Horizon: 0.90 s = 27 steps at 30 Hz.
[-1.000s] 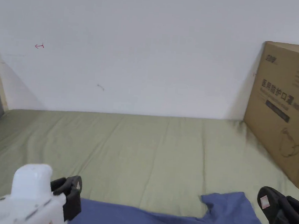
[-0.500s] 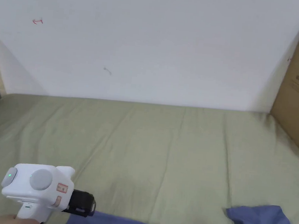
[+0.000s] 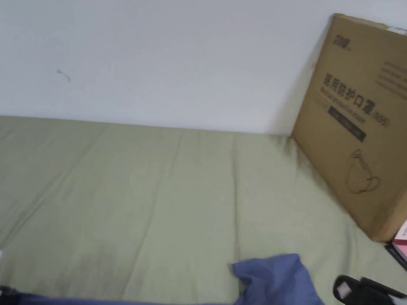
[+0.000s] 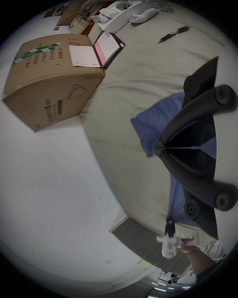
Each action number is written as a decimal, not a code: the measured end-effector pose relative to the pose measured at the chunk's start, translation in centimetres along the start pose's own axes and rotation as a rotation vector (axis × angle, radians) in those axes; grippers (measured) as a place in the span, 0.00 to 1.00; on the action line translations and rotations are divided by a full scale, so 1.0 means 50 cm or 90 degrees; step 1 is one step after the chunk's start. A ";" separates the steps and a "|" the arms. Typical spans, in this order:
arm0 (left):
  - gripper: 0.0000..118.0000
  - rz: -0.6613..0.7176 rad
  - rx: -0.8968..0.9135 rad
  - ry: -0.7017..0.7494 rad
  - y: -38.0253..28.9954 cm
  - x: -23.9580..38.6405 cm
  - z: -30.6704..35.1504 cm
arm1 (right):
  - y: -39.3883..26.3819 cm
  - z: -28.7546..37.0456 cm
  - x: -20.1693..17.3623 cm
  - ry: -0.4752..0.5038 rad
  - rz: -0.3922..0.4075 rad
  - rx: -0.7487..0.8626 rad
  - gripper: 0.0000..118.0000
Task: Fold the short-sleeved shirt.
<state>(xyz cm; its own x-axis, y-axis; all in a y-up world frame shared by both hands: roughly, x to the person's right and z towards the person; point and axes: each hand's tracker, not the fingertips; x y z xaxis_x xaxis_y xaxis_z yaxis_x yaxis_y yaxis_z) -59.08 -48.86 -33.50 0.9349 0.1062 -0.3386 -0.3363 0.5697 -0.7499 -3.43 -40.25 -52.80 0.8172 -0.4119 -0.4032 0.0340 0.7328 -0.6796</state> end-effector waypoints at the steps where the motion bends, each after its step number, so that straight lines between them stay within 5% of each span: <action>1: 0.02 -0.013 0.019 0.023 -0.010 0.009 0.021 | 0.019 -0.038 0.015 -0.023 0.001 -0.037 0.02; 2: 0.02 -0.023 0.047 0.024 -0.016 0.012 0.046 | 0.039 -0.085 0.032 -0.042 -0.005 -0.097 0.18; 3: 0.02 -0.019 0.068 0.010 -0.021 0.021 0.076 | 0.051 -0.125 0.048 -0.070 -0.011 -0.144 0.65; 4: 0.02 -0.010 0.090 0.007 -0.025 0.022 0.102 | 0.056 -0.183 0.070 -0.088 -0.031 -0.224 0.91; 5: 0.02 -0.004 0.090 0.012 -0.028 0.023 0.122 | 0.052 -0.225 0.089 -0.082 -0.028 -0.267 0.95; 12: 0.02 0.020 0.060 0.013 -0.037 0.015 0.157 | -0.002 -0.378 0.144 -0.210 0.026 -0.372 0.90; 13: 0.02 0.021 0.052 0.015 -0.040 0.011 0.155 | 0.000 -0.363 0.119 -0.208 0.068 -0.346 0.86; 16: 0.02 0.018 0.034 0.017 -0.044 -0.002 0.149 | -0.009 -0.331 0.080 -0.204 0.160 -0.347 0.43; 18: 0.02 0.019 0.028 0.013 -0.048 -0.002 0.150 | -0.001 -0.311 0.076 -0.184 0.139 -0.349 0.02; 21: 0.02 0.026 0.028 0.015 -0.061 0.003 0.162 | 0.011 -0.257 0.064 -0.137 0.075 -0.298 0.02; 27: 0.02 0.043 0.139 0.025 -0.077 0.007 0.265 | 0.056 -0.065 -0.005 -0.068 0.067 -0.092 0.02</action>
<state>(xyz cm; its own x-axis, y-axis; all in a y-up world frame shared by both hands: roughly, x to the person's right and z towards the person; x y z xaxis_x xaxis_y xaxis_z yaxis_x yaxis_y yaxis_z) -55.95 -40.24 -23.19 0.9042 0.1208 -0.4097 -0.3622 0.7251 -0.5857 -5.40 -39.84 -56.57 0.8686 -0.2721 -0.4141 -0.1306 0.6804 -0.7211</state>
